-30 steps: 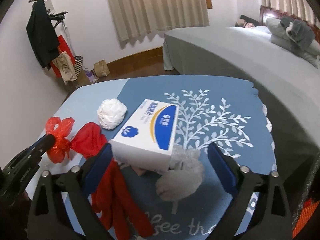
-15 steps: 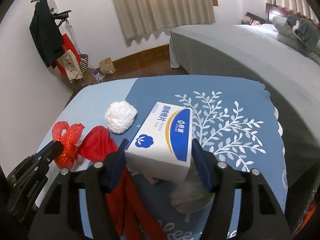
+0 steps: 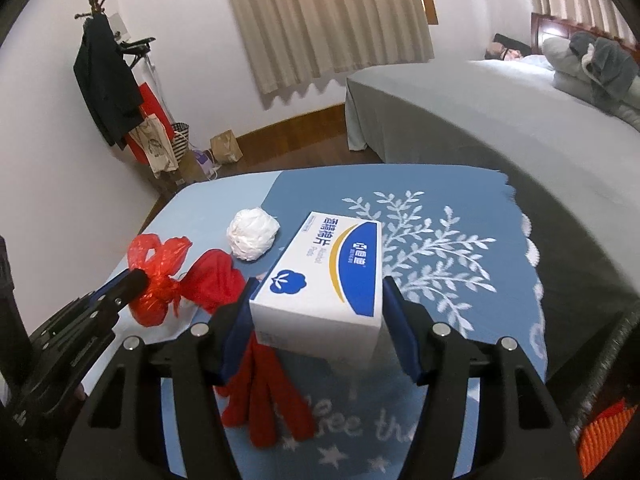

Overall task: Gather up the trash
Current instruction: 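Carry the tissue box and red plastic bag over the black bin with both grippers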

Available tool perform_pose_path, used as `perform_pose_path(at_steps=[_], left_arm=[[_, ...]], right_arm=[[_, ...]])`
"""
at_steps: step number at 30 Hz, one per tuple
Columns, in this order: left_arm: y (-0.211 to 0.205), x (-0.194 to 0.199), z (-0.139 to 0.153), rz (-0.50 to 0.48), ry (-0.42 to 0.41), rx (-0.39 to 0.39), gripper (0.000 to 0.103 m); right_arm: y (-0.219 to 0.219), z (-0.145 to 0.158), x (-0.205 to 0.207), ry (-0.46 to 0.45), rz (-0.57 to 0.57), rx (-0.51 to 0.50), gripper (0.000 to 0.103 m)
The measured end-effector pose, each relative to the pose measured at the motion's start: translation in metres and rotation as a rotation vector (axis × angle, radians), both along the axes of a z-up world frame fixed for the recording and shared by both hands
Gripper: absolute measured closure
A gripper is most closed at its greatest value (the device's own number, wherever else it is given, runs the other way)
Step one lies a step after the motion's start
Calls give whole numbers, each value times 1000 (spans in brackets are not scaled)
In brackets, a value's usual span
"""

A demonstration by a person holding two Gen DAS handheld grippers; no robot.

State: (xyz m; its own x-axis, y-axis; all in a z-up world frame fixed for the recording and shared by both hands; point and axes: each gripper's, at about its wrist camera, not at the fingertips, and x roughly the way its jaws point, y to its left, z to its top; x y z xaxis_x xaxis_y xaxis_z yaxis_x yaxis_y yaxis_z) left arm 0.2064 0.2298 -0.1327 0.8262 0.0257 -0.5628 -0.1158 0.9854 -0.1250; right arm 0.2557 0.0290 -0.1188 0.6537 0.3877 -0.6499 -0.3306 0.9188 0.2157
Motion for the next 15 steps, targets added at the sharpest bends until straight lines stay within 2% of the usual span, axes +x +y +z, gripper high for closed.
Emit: perform_pose_path(at_steps=[9, 15], left_arm=[[-31, -13, 7, -55, -1, -11, 87], [-46, -20, 6, -81, 11, -13, 87]], right_arm=[[-34, 11, -35, -13, -7, 3, 44], [-50, 8, -53, -4, -8, -23, 44]])
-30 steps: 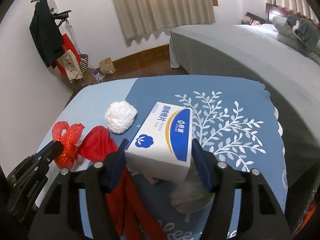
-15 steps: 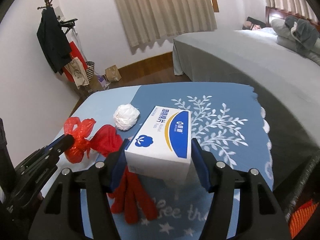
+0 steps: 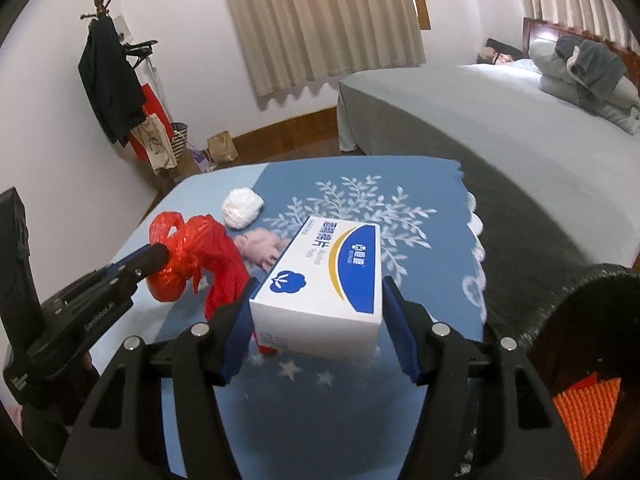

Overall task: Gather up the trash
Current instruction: 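Carry the tissue box and red plastic bag over the black bin with both grippers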

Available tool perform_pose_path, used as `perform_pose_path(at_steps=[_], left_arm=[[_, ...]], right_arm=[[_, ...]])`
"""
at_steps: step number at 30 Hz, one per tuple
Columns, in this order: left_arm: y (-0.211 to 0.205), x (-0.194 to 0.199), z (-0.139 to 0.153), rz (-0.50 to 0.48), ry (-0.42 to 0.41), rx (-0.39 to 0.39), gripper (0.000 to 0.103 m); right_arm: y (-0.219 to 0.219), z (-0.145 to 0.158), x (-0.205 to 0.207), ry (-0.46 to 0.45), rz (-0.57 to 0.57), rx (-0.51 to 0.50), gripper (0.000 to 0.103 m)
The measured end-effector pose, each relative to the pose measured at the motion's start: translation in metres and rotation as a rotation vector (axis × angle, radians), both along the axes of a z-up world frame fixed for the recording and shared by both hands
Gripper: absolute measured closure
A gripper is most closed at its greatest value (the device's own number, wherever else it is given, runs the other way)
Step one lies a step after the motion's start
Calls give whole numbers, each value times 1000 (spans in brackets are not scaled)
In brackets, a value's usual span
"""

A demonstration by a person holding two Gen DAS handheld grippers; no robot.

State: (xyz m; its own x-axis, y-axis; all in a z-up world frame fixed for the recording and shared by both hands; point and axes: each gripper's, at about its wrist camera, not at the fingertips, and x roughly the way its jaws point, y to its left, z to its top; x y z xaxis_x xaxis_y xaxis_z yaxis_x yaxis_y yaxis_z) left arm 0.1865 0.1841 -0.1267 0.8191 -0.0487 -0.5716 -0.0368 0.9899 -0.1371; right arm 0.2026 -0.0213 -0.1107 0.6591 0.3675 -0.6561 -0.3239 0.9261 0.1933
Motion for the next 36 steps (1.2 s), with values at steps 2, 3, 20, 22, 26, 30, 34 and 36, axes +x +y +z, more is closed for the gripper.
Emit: perform_pose_path(at_steps=[2, 3, 20, 22, 26, 30, 34, 36], left_arm=[[-2, 0, -3, -5, 10, 3, 87], [-2, -1, -4, -5, 15, 3, 87], [-44, -15, 24, -80, -34, 7, 87], [-54, -17, 26, -96, -40, 4, 87], [-74, -21, 34, -132, -58, 0, 87], [-96, -26, 42, -171, -78, -2, 87], [-120, -31, 48, -213, -90, -6, 87], [-131, -33, 51, -237, -95, -10, 87]], right_arm=[[-4, -1, 0, 5, -6, 5, 45], [-5, 0, -1, 3, -8, 9, 45], [-43, 36, -28, -73, -40, 54, 45], [-51, 40, -33, -85, -52, 56, 45], [-70, 48, -44, -103, -82, 50, 45], [-90, 52, -55, -116, -121, 44, 45], [-110, 57, -65, -136, -163, 31, 45], [-122, 59, -72, -145, -187, 23, 45]])
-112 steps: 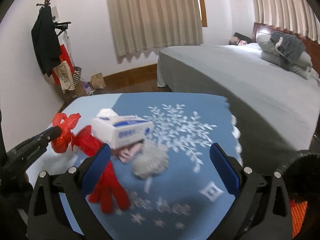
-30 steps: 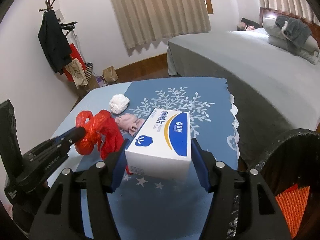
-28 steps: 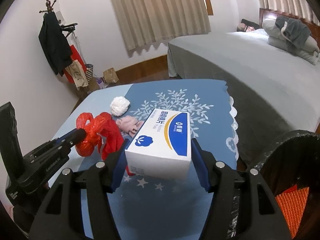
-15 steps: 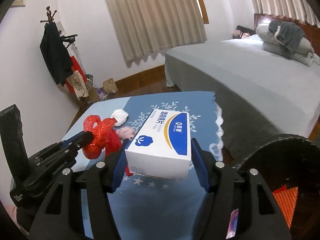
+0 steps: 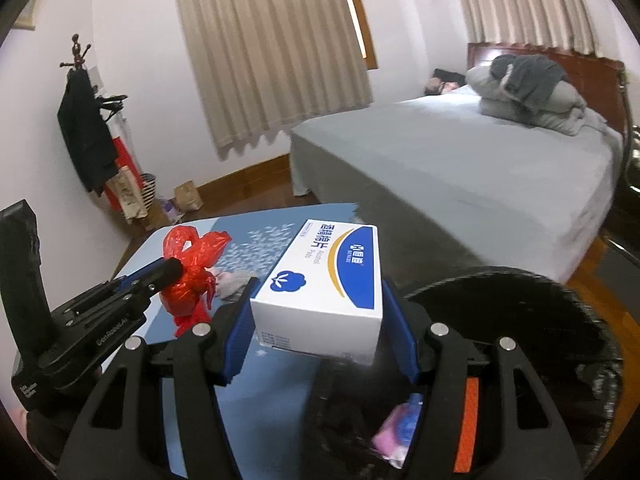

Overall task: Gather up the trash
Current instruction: 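Carry the tissue box and red plastic bag over the black bin with both grippers, then open the right gripper to drop the tissue box while the left drops the red bag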

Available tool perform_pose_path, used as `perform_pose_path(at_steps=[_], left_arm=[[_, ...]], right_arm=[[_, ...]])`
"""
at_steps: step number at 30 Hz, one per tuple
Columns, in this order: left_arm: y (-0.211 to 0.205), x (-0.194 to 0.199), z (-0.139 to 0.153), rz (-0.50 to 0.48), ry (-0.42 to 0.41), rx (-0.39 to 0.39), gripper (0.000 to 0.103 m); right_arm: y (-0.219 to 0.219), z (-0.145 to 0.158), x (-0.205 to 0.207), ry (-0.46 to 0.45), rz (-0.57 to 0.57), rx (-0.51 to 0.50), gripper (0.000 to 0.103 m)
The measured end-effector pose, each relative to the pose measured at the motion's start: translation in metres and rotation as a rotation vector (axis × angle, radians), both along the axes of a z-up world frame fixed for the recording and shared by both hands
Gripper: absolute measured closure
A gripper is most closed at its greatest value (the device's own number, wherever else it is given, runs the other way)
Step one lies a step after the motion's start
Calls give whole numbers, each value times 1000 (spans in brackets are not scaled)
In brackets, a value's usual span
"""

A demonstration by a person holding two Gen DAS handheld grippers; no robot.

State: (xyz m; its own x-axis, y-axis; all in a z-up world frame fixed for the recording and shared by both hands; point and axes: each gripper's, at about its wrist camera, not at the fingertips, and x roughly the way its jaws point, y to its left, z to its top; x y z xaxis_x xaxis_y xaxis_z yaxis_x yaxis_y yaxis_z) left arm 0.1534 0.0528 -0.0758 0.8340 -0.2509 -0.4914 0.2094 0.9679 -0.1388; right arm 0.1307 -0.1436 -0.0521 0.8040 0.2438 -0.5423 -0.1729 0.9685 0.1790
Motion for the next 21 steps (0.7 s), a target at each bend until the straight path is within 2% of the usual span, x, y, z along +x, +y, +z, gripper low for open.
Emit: perform_pose_path(at_steps=[21], left_arm=[[-109, -22, 15, -232, -32, -11, 87]], right_arm=[[-96, -3, -56, -3, -201, -36, 46]])
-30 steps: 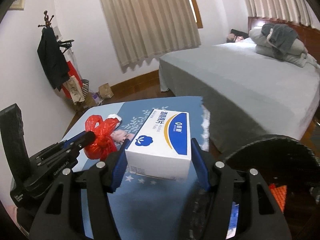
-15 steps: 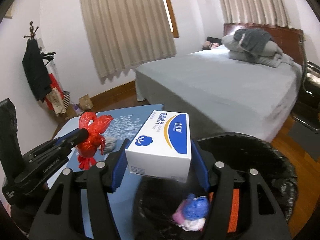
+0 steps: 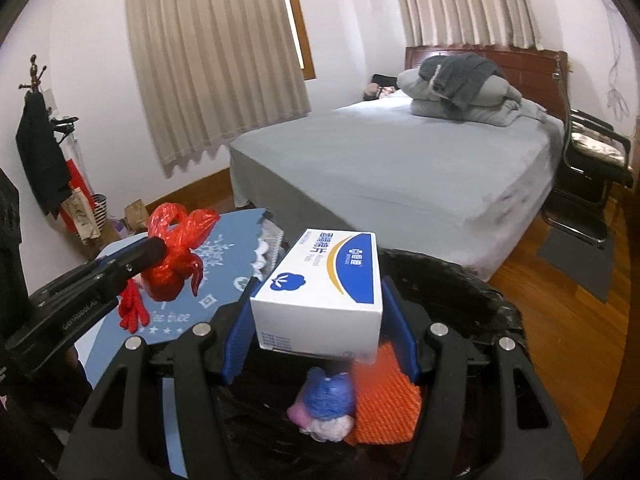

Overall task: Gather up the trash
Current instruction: 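Open the right gripper to drop the tissue box while the left drops the red bag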

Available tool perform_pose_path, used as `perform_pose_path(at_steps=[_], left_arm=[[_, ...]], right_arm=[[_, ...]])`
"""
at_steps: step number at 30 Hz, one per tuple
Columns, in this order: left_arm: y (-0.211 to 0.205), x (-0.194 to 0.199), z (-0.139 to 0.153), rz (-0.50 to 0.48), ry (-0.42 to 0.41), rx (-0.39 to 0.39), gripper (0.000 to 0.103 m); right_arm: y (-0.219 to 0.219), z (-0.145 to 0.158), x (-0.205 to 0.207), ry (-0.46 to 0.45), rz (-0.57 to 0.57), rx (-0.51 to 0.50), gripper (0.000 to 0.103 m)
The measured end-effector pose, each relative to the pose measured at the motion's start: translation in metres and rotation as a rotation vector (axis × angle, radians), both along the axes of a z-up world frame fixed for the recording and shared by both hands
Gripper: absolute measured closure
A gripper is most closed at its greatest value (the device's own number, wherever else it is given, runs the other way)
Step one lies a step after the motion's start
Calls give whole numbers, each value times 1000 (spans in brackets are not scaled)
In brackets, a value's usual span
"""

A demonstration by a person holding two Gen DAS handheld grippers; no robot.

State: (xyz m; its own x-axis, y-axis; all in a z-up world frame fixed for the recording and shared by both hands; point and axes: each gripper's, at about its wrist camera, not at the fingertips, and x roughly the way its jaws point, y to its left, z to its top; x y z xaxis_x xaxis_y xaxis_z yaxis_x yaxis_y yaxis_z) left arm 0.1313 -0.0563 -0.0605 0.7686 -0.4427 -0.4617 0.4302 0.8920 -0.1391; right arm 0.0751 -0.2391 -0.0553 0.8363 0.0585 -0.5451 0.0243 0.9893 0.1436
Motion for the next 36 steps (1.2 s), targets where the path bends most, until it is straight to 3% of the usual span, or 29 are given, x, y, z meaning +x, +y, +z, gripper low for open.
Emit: perform_pose_path(at_steps=[25, 26, 29, 32, 36], left_arm=[[-66, -5, -15, -152, 45, 1, 87], [-67, -4, -16, -157, 53, -5, 85], [-67, 0, -19, -165, 76, -24, 67], [-65, 1, -20, -164, 77, -30, 60], [-55, 2, -19, -130, 73, -40, 37]], right_arm=[[-44, -22, -20, 60, -108, -11, 45], [-45, -23, -19, 63, -115, -14, 44], [-51, -26, -18, 76, -135, -17, 36], [-54, -27, -19, 75, -152, -27, 28], [-53, -27, -19, 64, -164, -40, 14]])
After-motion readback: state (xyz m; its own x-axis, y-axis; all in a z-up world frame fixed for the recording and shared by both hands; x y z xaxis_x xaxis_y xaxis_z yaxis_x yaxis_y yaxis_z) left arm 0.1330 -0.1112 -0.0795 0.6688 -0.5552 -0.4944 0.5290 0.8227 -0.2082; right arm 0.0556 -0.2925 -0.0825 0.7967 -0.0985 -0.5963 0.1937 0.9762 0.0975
